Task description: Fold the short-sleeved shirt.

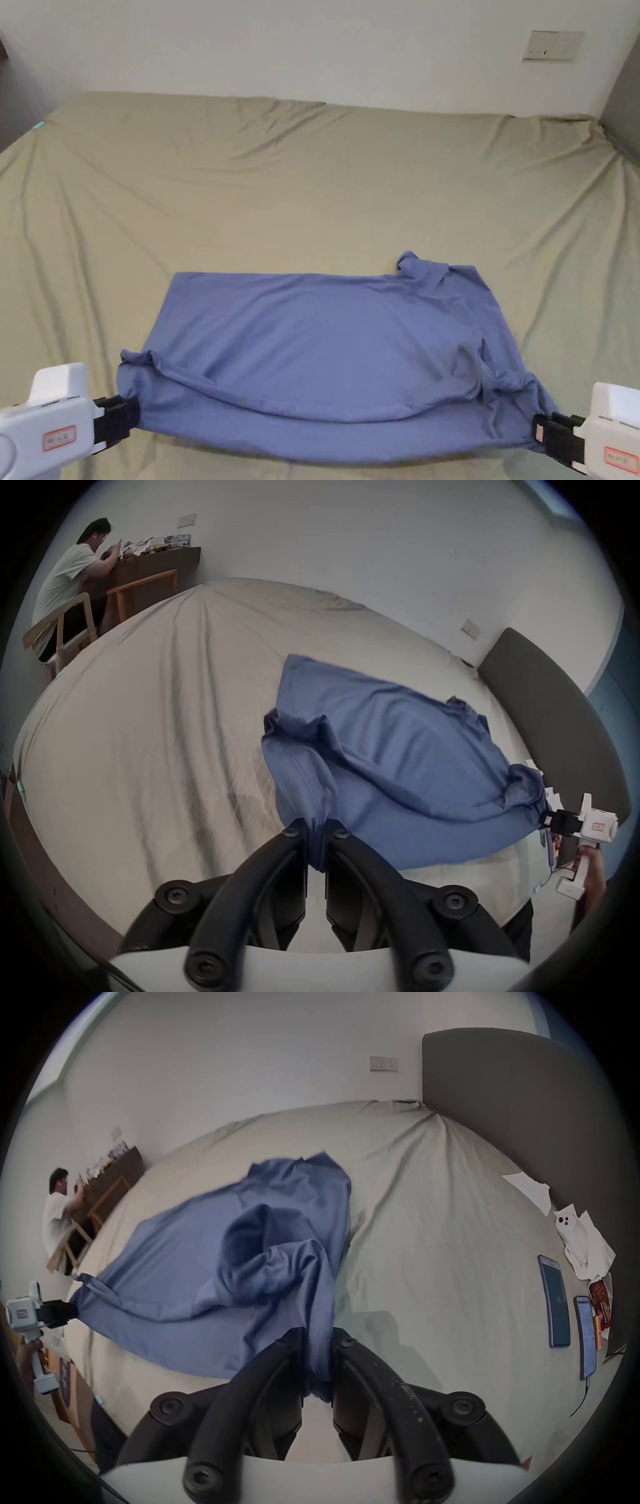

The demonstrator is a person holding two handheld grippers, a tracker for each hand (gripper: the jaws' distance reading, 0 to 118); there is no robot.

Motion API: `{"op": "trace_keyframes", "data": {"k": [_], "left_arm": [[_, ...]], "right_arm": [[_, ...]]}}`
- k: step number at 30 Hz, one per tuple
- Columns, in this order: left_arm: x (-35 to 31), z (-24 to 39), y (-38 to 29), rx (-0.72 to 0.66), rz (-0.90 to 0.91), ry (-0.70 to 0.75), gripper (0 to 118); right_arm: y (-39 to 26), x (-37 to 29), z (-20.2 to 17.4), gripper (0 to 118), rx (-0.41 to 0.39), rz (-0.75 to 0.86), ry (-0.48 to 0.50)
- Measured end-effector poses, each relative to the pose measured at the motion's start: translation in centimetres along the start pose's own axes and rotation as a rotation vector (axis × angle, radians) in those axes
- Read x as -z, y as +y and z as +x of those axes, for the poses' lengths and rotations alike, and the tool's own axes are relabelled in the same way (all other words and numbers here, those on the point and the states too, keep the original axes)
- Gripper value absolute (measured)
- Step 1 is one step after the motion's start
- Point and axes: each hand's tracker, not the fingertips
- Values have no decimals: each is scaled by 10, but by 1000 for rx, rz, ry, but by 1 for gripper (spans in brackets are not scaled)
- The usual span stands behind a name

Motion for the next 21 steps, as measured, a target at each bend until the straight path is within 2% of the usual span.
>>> {"op": "trace_keyframes", "data": {"k": [6,13,15,18,20,21], "left_arm": [[-44,-3,-43,-38,-21,-68,9],[-41,-4,-116,-35,-91,-54,9],[-29,-7,-127,-39,-125,-30,9],[-20,-13,-136,-38,-126,-12,9],[-18,-15,-138,-57,-119,-25,9],[-17,-14,-138,-55,-119,-20,14]], "right_arm": [[-40,-46,12,15,-72,-37,-40],[-117,-35,26,15,-35,-159,-57],[-129,-24,30,15,9,-184,-65],[-136,-15,32,15,31,-186,-71],[-135,-14,32,16,17,-184,-73],[-135,-15,31,21,-6,-173,-101]]}}
